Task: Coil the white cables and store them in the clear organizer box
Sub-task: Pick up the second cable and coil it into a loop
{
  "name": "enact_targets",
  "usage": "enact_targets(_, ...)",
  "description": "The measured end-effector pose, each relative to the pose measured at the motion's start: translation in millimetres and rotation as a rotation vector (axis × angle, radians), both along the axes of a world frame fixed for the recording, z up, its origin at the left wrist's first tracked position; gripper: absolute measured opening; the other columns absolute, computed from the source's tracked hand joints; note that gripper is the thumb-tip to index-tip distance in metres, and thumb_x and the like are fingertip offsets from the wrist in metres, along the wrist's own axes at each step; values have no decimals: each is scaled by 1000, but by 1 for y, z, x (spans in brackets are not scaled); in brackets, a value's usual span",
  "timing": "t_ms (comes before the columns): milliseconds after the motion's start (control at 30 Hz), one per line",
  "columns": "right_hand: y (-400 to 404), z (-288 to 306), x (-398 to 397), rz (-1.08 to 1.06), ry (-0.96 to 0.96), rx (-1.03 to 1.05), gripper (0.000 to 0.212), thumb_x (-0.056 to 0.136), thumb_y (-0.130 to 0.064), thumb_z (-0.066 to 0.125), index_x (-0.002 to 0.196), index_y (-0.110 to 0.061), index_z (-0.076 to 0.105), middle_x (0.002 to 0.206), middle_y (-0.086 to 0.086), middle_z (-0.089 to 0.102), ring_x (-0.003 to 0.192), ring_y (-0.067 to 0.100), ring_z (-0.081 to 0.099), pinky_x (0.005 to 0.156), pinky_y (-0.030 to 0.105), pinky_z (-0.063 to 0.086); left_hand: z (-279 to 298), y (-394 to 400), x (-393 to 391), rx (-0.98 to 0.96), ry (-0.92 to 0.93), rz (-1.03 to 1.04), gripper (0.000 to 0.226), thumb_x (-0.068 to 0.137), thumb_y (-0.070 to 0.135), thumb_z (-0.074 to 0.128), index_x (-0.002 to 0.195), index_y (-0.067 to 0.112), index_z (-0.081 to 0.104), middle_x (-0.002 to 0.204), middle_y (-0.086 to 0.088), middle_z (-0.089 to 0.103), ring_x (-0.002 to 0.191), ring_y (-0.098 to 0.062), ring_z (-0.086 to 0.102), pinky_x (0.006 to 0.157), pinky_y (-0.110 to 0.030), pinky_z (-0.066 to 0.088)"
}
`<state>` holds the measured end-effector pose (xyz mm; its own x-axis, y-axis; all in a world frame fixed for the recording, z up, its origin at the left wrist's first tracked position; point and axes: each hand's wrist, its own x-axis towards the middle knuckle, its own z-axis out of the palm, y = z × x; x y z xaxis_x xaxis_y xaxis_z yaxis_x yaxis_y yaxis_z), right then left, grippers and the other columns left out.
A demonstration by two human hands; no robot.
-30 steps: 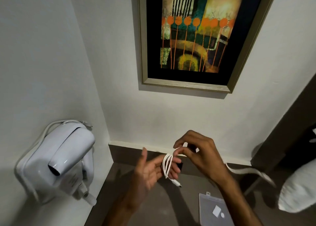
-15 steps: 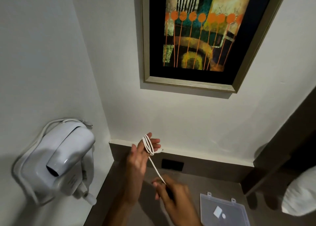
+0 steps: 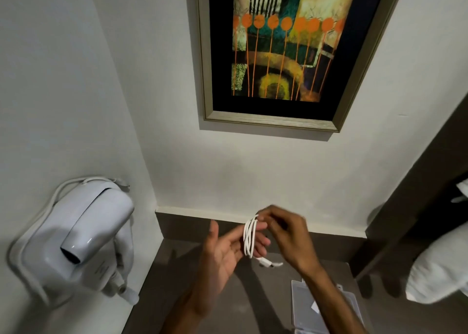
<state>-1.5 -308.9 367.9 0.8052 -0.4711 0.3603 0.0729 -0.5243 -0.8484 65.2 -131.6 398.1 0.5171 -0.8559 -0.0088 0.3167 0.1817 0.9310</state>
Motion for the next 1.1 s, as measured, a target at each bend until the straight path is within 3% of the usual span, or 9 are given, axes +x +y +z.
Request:
enact_targets(167,57,-47,-14,71,139,68,29,103,-23,63,79,-32,75,66,-19,70,63,-7,63,63,19,47,-8,3,8,-56,66,80,93,86,72,14,131,10,68,110,-20,70,96,-24,63,82,-37,47)
enact_targets(267,84,-51,-28,47,312,-217,21,109,-42,55,110,-33,74,91,-13,75,92,3,71,86,29,57,-3,-2,26,61,-71,254,68,104,43,14,134,0,59,101,-20,68,84,-14,72,86,-23,58)
enact_targets(333,85,-35,-37,-7,363,-457,31,108,-54,42,117,-38,67,102,-14,73,97,7,71,85,29,59,-8,2,29,169,-214,309,50,110,23,15,127,6,58,101,-19,65,87,-22,70,104,-42,55)
enact_targets(400,75,-6,-45,-59,221,-660,33,106,-54,43,111,-38,72,95,-14,74,82,11,75,68,31,62,-11,1,22,284,-302,344,48,106,41,24,126,22,63,114,-9,70,107,-26,67,112,-54,46)
enact_targets(467,58,24,-49,-12,59,-725,20,106,-41,58,108,-34,76,90,-11,75,77,13,72,63,32,60,-19,9,5,318,-327,267,61,92,66,29,128,33,66,120,5,73,119,-16,66,114,-44,45)
enact_targets(600,6,59,-36,81,-123,-462,8,92,-19,86,94,-21,79,92,-8,73,83,9,68,71,17,51,-13,3,-20,253,-468,137,58,92,75,35,107,32,72,101,9,77,97,2,69,89,-6,45)
enact_targets(767,-15,49,-20,247,-161,157,11,81,-18,86,89,-12,84,102,0,72,96,16,72,78,23,58,1,-7,-24,89,-388,6,24,102,31,52,112,18,70,92,0,70,83,-12,63,82,-25,54)
enact_targets(900,3,25,-12,230,-164,411,11,88,-11,79,95,-11,87,111,6,77,105,17,75,84,23,60,1,-6,-19,19,-298,-39,23,101,23,51,103,11,69,85,-2,65,73,-13,57,74,-21,50)
enact_targets(1100,35,-12,-20,180,-25,622,29,110,-16,55,119,-13,82,80,10,81,71,13,73,73,25,60,-4,-6,-14,10,-218,68,27,99,23,48,96,9,71,80,-3,70,70,-16,60,72,-20,50)
